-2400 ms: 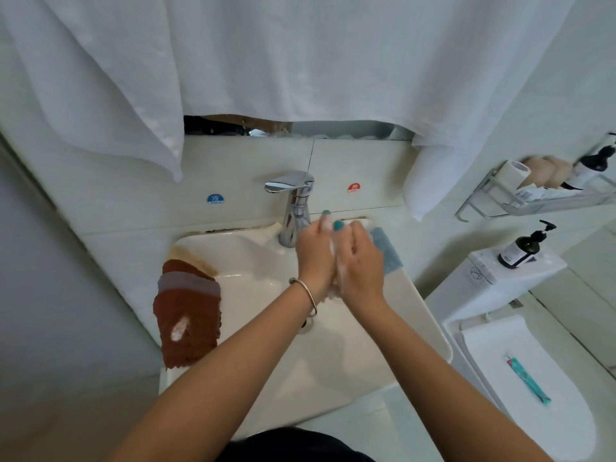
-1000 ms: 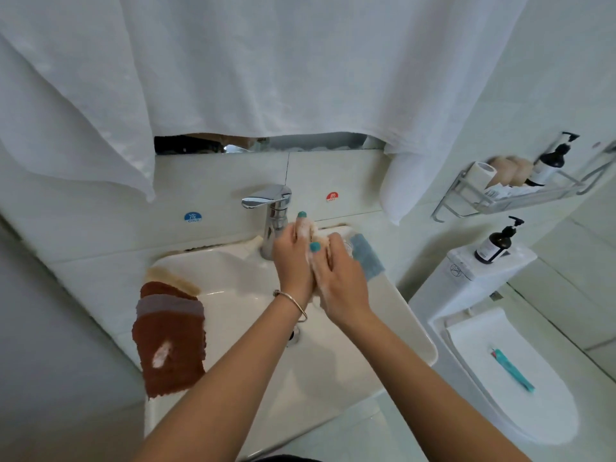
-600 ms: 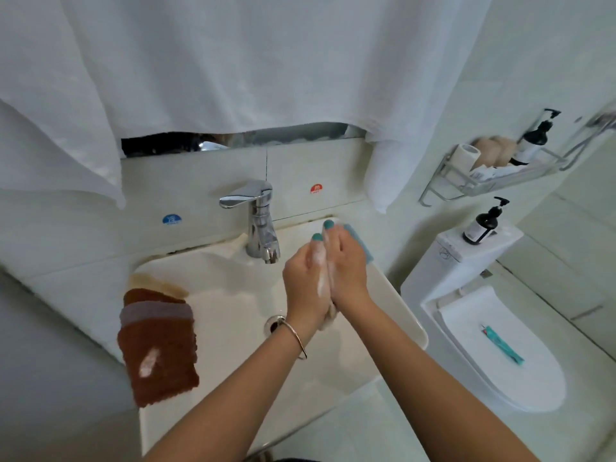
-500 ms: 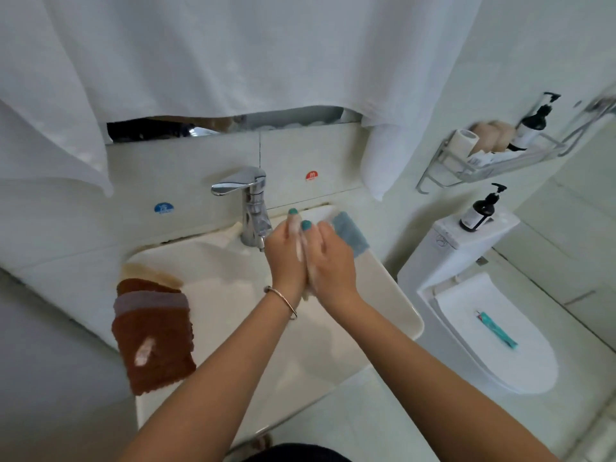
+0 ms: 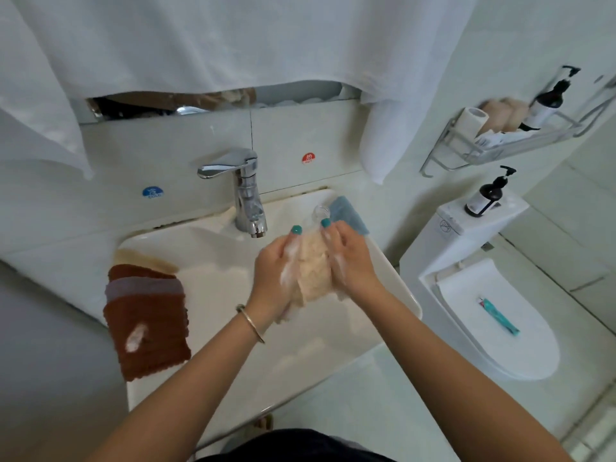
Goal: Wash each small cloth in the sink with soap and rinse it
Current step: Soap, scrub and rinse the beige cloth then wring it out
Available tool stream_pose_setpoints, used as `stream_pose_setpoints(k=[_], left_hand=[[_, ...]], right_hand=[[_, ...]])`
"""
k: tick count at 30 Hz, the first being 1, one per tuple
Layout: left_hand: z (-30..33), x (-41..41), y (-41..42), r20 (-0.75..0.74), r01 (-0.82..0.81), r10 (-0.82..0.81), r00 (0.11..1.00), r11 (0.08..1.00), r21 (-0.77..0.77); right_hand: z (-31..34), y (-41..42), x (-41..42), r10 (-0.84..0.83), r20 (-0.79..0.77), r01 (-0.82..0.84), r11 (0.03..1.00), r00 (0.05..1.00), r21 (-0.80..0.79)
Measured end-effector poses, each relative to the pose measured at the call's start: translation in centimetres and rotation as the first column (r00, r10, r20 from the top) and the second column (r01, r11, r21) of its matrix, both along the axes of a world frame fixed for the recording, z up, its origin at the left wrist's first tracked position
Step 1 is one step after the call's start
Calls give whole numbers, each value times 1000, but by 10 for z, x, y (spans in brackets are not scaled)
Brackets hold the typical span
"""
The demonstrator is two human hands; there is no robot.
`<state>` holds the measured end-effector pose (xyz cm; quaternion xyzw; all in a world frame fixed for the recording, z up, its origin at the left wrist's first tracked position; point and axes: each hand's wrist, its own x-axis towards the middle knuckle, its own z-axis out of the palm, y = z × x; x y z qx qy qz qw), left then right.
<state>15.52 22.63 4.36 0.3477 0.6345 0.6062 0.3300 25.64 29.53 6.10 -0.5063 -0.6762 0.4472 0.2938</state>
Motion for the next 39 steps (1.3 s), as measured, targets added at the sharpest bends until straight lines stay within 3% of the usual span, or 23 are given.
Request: stream_pose_setpoints(k=[3,5,8,9,11,14,16,22,26,32,37,39], left_hand=[[-7,-43,-6,-45,97,-101,994,992,-74],[-13,-61,-16,-70,233,-250,966,953,-194],[-22,-76,-36,131,426,-405,905,870,-247],[-25,-81,-41,239,443,-392,888,868,-225],[-30,-89,-46,292,401,-332,897,889,-220],[-40,-95,-47,89,271,-256,963,909,-317],[-45,-96,-45,34,229,-230,973,918,-325],[-64,-118,-39,242,491,-434,868,825,-281],[-93,-136,-22,129,564,-564,815,724,-398],[-138,-153,7,-205,499,-793,574,537,-680],[-142,-154,13,-442,231,-850,286,508,-829],[-146,-156,13,-497,167,-835,235,538,-826]], right_hand=[[-7,6,21,147,-40,-149,988,988,-37],[-14,10,33,228,-43,-231,970,973,-78],[-28,16,46,332,-191,-367,908,924,-201],[-33,17,49,365,-269,-427,874,891,-231],[-40,18,52,399,-356,-496,834,845,-243],[-49,13,47,331,-318,-420,867,888,-268],[-56,10,43,300,-295,-390,864,907,-319],[-81,21,37,261,-279,-373,773,924,-513],[-110,29,28,215,-295,-357,704,931,-614],[-153,31,16,279,-5,-243,826,960,-509],[-166,31,11,286,279,-183,922,917,-341],[-168,31,9,303,431,-196,941,850,-276]])
